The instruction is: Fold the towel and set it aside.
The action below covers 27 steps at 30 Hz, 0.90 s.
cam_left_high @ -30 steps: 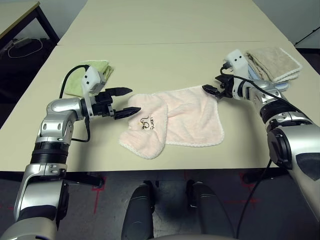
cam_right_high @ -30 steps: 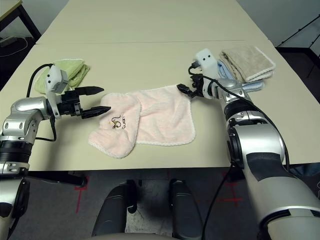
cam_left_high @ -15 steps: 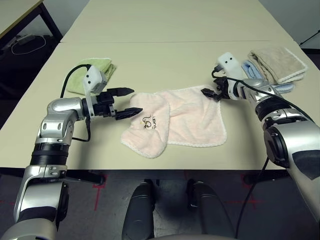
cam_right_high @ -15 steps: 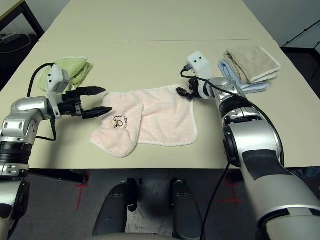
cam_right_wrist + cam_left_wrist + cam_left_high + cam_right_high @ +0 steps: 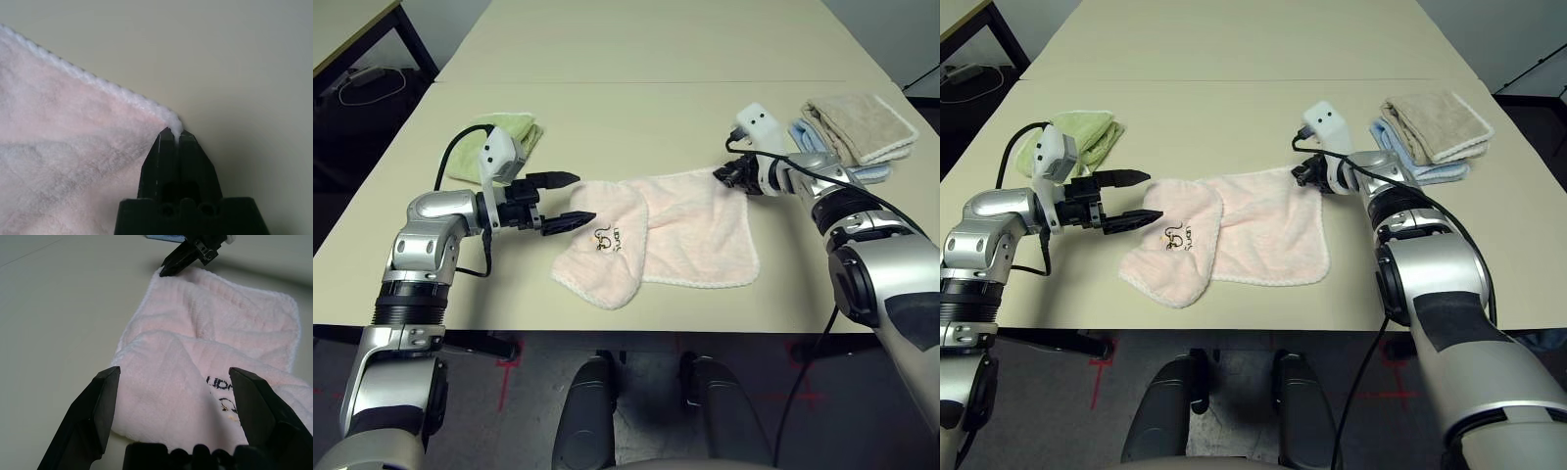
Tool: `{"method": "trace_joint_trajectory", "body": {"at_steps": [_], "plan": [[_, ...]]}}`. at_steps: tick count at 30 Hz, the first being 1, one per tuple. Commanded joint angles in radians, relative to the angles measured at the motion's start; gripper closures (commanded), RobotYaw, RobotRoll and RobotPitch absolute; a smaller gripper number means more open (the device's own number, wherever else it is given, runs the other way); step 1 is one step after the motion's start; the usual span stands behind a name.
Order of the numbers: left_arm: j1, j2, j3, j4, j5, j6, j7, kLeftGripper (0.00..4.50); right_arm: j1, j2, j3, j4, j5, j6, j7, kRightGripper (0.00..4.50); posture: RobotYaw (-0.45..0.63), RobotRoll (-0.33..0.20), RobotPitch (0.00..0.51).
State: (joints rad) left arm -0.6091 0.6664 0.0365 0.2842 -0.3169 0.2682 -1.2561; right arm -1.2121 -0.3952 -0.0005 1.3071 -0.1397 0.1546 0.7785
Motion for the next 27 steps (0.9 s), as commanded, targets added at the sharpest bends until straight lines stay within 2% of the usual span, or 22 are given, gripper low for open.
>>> {"method": "trace_joint_trajectory", "body": {"at_steps": [1, 8, 12, 19, 23, 27], "plan": [[0.002, -0.008, -0.018, -0.006, -0.008, 0.001, -0.007, 0.0, 0.006, -0.027, -0.055, -0.004, 0.056, -0.048, 0.042, 4.46, 0.04, 0.0, 0.188], [-0.007, -0.022, -0.029, 0.003, -0.005, 0.0, -0.005, 0.0, 0.023, -0.026, -0.126, -0.028, 0.127, -0.187, 0.055, 4.46, 0.03, 0.0, 0.186], [-0.01, -0.026, -0.029, 0.012, -0.003, -0.002, -0.004, 0.0, 0.003, -0.009, -0.128, -0.048, 0.135, -0.309, 0.045, 4.46, 0.03, 0.0, 0.188], [-0.007, -0.034, -0.024, 0.018, -0.003, -0.001, 0.013, 0.0, -0.093, 0.012, -0.158, -0.07, 0.162, -0.491, -0.031, 4.46, 0.03, 0.0, 0.19], [-0.01, -0.042, -0.023, 0.028, 0.002, -0.009, 0.032, 0.0, -0.13, 0.015, -0.172, -0.072, 0.164, -0.62, -0.145, 4.46, 0.03, 0.0, 0.192], [-0.013, -0.052, -0.02, 0.039, 0.001, -0.013, 0.05, 0.0, -0.162, 0.016, -0.197, -0.078, 0.187, -0.694, -0.189, 4.46, 0.03, 0.0, 0.194]]}}
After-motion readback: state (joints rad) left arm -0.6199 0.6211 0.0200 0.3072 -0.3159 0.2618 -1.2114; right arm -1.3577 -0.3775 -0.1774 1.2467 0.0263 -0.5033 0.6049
